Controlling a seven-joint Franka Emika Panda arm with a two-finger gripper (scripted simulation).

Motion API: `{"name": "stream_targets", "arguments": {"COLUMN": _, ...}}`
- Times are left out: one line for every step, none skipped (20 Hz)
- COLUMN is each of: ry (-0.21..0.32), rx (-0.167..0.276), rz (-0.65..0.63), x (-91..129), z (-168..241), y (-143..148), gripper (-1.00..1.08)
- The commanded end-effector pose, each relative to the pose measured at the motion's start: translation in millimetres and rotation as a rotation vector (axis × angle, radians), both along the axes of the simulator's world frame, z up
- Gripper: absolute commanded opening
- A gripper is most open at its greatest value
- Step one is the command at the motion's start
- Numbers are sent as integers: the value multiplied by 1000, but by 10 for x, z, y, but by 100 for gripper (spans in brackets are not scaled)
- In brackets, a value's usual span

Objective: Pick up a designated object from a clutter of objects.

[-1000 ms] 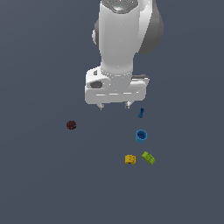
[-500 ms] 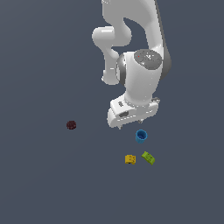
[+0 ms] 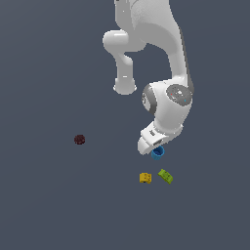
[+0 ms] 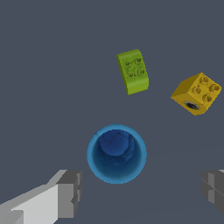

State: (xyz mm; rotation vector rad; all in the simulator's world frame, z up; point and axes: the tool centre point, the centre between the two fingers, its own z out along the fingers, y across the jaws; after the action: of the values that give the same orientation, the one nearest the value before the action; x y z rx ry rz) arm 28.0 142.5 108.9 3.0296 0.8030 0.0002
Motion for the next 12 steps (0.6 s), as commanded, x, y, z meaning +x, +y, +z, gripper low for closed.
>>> {"name": "stream_targets", "arguments": {"ry": 1, "rx": 4, "rz": 25, "x": -20, "z": -106, "y": 85, "gripper": 100}}
{"name": "stream_targets", "arguments": {"ry": 1, "rx": 5, "rz": 32, "x": -27, "z": -135, "y": 108, "gripper": 100}}
{"name": "stream_targets", "arguments": {"ry": 2, "rx": 6, "rz": 37, "x": -33, "z": -157, "y": 126, "gripper": 100}}
{"name": "stream_targets", "arguments": {"ry": 2, "rx": 7, "rz": 40, "x": -37, "z": -173, "y": 139, "gripper": 100}}
{"name": "stream_targets", "arguments": {"ry": 2, "rx": 7, "rz": 43, "x": -40, "z": -182, "y": 147, "gripper": 100}}
{"name": "stream_targets", "arguments": {"ry": 2, "rx": 7, "rz": 43, "x": -40, "z": -185, "y": 149, "gripper": 100}}
{"name": "stream_targets", "arguments": {"ry": 3, "rx": 6, "rz": 40, "x": -41, "z": -173, "y": 139, "gripper": 100}}
{"name": "stream_targets", "arguments": {"ry": 3, "rx": 6, "rz": 40, "x": -41, "z": -176, "y": 139, "gripper": 100}}
{"name": "stream_targets", "arguments": {"ry": 3, "rx": 6, "rz": 40, "x": -42, "z": -187, "y": 138, "gripper": 100}}
{"name": "stream_targets", "arguments": {"ry": 3, "rx": 6, "rz": 40, "x": -42, "z": -204, "y": 138, "gripper": 100}}
{"name": "stream_targets", "arguments": {"ry": 3, "rx": 6, "rz": 40, "x": -42, "z": -228, "y": 137, "gripper": 100}}
{"name": "stream_targets", "arguments": {"ry": 3, "rx": 6, "rz": 40, "x": -44, "z": -258, "y": 140, "gripper": 100}}
